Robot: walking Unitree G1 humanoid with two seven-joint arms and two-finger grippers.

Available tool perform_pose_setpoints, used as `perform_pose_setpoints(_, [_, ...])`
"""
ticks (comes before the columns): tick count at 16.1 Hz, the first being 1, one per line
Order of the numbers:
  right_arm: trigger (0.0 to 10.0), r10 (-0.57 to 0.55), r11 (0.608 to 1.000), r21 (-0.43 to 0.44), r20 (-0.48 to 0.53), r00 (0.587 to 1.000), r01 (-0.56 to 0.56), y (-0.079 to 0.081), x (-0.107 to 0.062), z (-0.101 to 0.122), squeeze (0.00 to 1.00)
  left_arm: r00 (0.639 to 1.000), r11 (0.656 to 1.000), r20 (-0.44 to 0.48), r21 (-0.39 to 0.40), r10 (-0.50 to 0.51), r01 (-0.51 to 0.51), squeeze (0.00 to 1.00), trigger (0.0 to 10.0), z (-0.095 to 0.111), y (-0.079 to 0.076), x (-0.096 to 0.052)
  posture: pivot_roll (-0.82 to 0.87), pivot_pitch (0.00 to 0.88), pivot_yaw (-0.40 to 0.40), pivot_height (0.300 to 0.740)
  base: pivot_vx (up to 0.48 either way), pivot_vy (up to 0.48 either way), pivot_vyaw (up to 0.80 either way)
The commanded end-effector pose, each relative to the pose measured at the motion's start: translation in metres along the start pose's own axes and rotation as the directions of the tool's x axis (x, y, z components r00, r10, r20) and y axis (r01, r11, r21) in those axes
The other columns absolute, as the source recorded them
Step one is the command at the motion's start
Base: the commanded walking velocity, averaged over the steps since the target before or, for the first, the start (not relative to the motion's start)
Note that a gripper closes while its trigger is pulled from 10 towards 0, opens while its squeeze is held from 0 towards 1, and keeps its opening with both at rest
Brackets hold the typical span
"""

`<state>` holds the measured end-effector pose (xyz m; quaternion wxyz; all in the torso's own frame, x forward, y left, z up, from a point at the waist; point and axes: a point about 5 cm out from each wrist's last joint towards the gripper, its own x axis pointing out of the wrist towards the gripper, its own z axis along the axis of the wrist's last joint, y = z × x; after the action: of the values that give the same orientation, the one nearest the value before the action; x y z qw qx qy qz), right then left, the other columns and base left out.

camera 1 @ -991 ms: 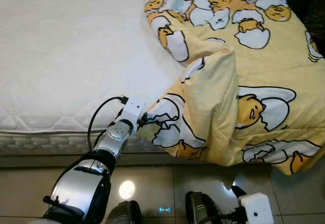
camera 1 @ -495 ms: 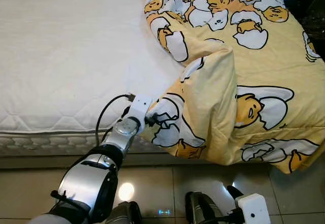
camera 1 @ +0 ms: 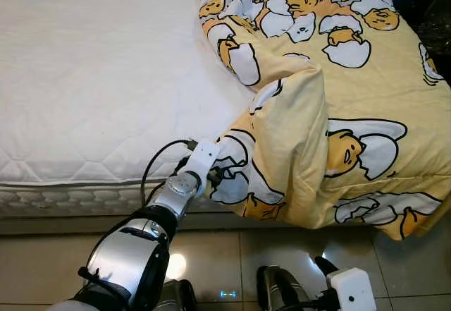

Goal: Clean up the room

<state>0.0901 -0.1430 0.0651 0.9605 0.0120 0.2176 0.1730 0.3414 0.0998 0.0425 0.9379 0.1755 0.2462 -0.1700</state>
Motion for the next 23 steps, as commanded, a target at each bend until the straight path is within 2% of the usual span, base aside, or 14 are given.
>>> perform_pose_setpoints(1, [10.0,0.015,1.0,0.015,-0.025,1.0,-0.015,0.0042,-0.005,-0.0028,0.0,0.998,1.0,-0.059,0.001,-0.017,0.017,0.0,10.0,-0.0147,-0.0057,-0.0014,-0.4,0.189,0.034,0.714,0.0,0.0,0.0])
perform_pose_setpoints(2, [10.0,0.015,1.0,0.015,-0.026,1.0,-0.015,0.0043,-0.0054,-0.0027,0.0,0.998,1.0,-0.064,-0.008,-0.022,0.022,0.0,10.0,-0.0154,-0.0063,-0.0014,-0.4,0.191,0.032,0.714,0.0,0.0,0.0])
perform_pose_setpoints(3, [10.0,0.015,1.0,0.017,-0.029,0.999,-0.014,0.0049,-0.0065,-0.003,0.0,0.996,0.997,-0.068,-0.059,-0.052,0.048,0.0,7.0,-0.0168,-0.0091,-0.0015,-0.41,0.193,0.032,0.714,0.0,0.0,0.0])
perform_pose_setpoints(4, [10.0,0.015,1.0,0.017,-0.03,0.999,-0.014,0.0052,-0.0069,-0.0029,0.0,0.996,0.997,-0.069,-0.068,-0.052,0.048,0.0,0.0,-0.0169,-0.0092,-0.0015,-0.41,0.194,0.031,0.714,0.0,0.0,0.0])
perform_pose_setpoints(14, [10.0,0.001,1.0,0.021,-0.038,0.999,0.0,0.0052,-0.0088,-0.0023,0.0,0.998,0.994,-0.044,-0.097,-0.049,0.045,0.0,0.0,-0.0108,-0.0077,-0.0007,-0.43,0.196,0.031,0.714,0.0,0.0,0.0])
perform_pose_setpoints(19, [10.0,-0.008,1.0,0.024,-0.038,0.999,0.009,0.0037,-0.0084,-0.0026,0.0,0.999,0.998,-0.025,-0.057,-0.042,0.041,0.0,0.0,-0.0083,-0.0062,-0.0006,-0.43,0.189,0.032,0.714,0.0,0.0,0.0])
perform_pose_setpoints(23, [10.0,-0.005,1.0,0.023,-0.026,1.0,0.006,0.003,-0.0028,-0.0009,0.0,0.999,0.997,-0.025,-0.075,-0.031,0.029,0.0,0.0,-0.0079,-0.0016,-0.0009,-0.41,0.18,0.034,0.714,0.0,0.0,0.0])
